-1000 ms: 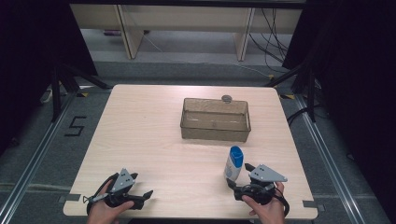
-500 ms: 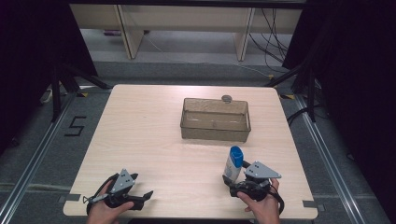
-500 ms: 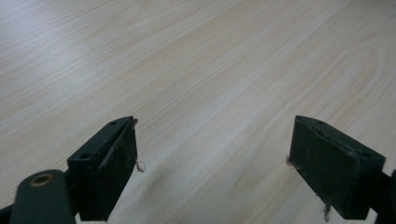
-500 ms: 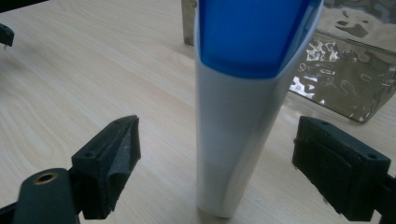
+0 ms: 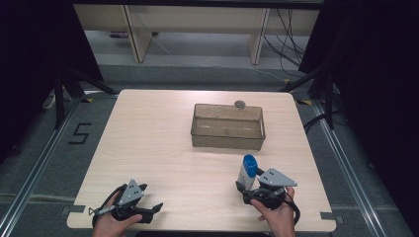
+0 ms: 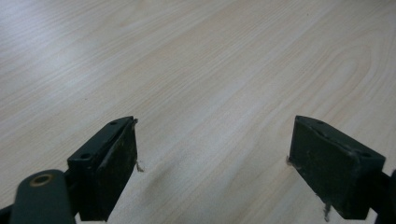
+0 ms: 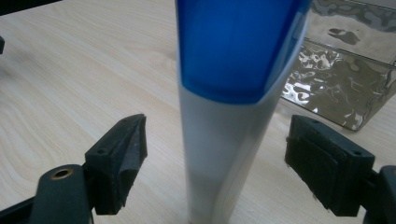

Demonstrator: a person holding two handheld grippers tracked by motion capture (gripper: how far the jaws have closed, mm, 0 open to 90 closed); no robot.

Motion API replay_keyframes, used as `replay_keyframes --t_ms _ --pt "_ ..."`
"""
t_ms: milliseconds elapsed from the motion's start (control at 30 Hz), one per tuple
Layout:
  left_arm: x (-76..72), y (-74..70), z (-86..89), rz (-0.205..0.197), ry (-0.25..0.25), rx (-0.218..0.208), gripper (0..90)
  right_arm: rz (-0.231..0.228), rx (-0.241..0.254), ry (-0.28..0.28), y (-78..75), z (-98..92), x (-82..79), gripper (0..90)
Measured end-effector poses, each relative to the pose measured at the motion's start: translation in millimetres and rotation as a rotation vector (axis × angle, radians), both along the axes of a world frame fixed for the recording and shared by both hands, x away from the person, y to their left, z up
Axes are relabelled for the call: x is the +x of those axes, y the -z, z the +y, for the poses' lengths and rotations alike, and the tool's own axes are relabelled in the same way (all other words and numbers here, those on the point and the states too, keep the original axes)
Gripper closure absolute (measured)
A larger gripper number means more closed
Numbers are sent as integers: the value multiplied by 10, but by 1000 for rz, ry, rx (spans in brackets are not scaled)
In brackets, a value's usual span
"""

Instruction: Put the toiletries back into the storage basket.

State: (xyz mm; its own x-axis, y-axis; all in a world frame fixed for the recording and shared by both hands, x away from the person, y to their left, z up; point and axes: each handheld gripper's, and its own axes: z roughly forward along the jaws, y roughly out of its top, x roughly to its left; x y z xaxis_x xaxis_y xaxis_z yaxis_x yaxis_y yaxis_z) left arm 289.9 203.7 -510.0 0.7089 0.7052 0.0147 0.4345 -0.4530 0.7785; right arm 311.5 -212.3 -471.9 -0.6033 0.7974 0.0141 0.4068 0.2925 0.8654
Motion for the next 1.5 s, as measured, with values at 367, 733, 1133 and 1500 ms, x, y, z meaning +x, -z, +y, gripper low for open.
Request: replay_keyframes --t_ms 367,733,1133,1500 --pt "6 -12 14 -11 -1 13 149 -3 16 -6 -1 16 53 319" --pt "3 2 0 -21 -16 10 149 -36 26 -8 -21 6 83 426" --pt "-5 -4 2 0 -4 -5 149 -42 7 -9 -27 19 111 521" --pt "1 -2 8 -1 -9 7 149 -18 13 7 -45 40 92 537"
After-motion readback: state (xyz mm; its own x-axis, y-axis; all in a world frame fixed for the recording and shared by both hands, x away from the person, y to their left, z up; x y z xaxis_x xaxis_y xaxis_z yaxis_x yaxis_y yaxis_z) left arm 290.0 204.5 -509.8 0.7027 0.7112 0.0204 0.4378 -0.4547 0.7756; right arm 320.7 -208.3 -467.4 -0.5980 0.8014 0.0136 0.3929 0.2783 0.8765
